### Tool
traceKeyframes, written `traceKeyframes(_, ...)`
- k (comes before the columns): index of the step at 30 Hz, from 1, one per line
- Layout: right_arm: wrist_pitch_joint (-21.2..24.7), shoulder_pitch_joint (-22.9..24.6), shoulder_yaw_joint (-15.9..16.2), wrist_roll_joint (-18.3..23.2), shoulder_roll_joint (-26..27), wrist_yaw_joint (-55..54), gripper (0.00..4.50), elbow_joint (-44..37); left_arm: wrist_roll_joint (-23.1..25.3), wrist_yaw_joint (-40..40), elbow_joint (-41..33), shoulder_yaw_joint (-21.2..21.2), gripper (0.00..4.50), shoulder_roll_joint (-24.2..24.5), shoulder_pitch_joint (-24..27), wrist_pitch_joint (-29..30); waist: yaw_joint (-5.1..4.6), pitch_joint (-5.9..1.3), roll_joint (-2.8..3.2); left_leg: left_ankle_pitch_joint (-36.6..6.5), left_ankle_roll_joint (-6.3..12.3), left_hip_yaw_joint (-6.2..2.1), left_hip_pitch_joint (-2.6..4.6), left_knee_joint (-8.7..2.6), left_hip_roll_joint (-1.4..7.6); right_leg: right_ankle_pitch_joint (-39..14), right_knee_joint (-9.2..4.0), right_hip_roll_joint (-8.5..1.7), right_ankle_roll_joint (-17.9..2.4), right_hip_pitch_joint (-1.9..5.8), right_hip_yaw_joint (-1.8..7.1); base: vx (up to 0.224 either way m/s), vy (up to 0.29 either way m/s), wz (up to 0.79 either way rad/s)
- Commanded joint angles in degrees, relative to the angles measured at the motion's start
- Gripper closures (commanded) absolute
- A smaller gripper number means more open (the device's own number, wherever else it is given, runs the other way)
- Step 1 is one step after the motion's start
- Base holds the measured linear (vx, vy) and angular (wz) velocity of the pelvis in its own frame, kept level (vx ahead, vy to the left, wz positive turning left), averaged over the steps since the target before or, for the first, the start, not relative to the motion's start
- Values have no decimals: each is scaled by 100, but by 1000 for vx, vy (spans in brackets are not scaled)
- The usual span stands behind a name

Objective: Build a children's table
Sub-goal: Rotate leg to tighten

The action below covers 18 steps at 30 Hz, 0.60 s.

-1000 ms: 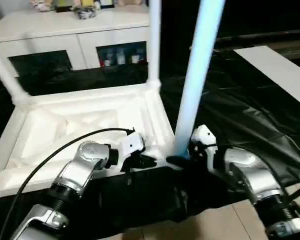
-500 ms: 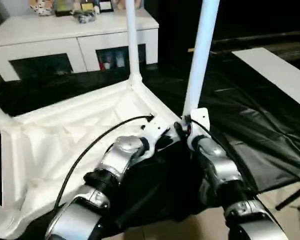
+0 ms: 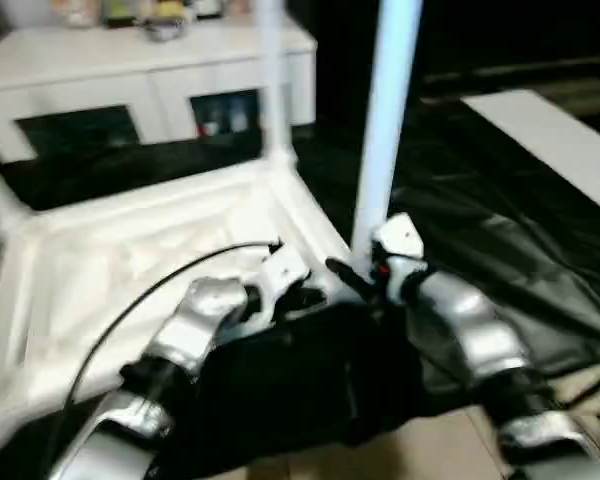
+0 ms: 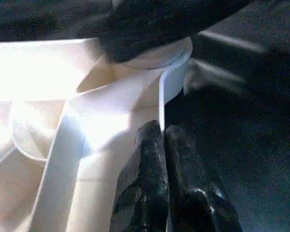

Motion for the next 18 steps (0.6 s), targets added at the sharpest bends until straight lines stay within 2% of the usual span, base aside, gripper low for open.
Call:
traceKeyframes(1,107,149,213,184,-195,835,23,-347,-71,-512,-102,-357,450,-7,182,61,28,-286,-77,-944,616,-90,-3,-387,270,-1031,-302,-298,-1348,282,235,0,0,0)
traceKeyframes(2,134,233,274,268,-409,1203,23,-515,-123,-686,-241,-378,450,78,234,66,56,-296,-85,-864,633,-85,6,-375,276,-796,-273,-291,-1424,285,233,0,0,0)
traceKeyframes(4,214,328,390,440,-778,1768,23,-719,-286,-1031,-543,-397,450,241,337,175,89,-285,-89,-851,649,-73,-2,-375,279,-688,-252,-292,-1532,282,229,0,0,0)
traceKeyframes(7,264,347,464,532,-963,2083,23,-783,-385,-1249,-744,-407,450,351,404,254,107,-276,-96,-1024,584,-73,6,-381,280,-991,-281,-314,-1497,280,237,0,0,0)
traceKeyframes(9,250,332,475,486,-969,2112,23,-771,-385,-1291,-788,-397,450,372,423,274,107,-259,-101,-1132,502,-69,13,-391,271,-1279,-322,-314,-1426,258,242,0,0,0)
traceKeyframes(10,256,310,468,451,-934,2102,23,-737,-381,-1304,-807,-384,450,378,436,285,99,-255,-115,-1174,428,-82,2,-402,262,-1482,-338,-324,-1336,271,245,0,0,0)
traceKeyframes(12,258,303,469,423,-922,2111,23,-723,-387,-1315,-823,-380,450,383,444,295,91,-258,-115,-1160,388,-92,8,-406,261,-1560,-346,-323,-1277,266,244,0,0,0)
traceKeyframes(13,249,299,477,397,-919,2104,23,-710,-389,-1317,-826,-378,450,384,447,298,90,-261,-110,-1135,381,-94,7,-405,262,-1529,-342,-323,-1278,266,245,0,0,0)
traceKeyframes(15,218,304,568,295,-980,2166,57,-685,-394,-1320,-859,-375,450,393,467,331,83,-268,-114,-1064,392,-93,6,-399,262,-1382,-324,-310,-1298,266,242,0,0,0)
traceKeyframes(18,49,312,741,85,-1121,2200,62,-598,-397,-1317,-906,-376,450,414,490,373,83,-276,-119,-931,442,-89,-5,-382,257,-1183,-302,-310,-1355,277,238,0,0,0)
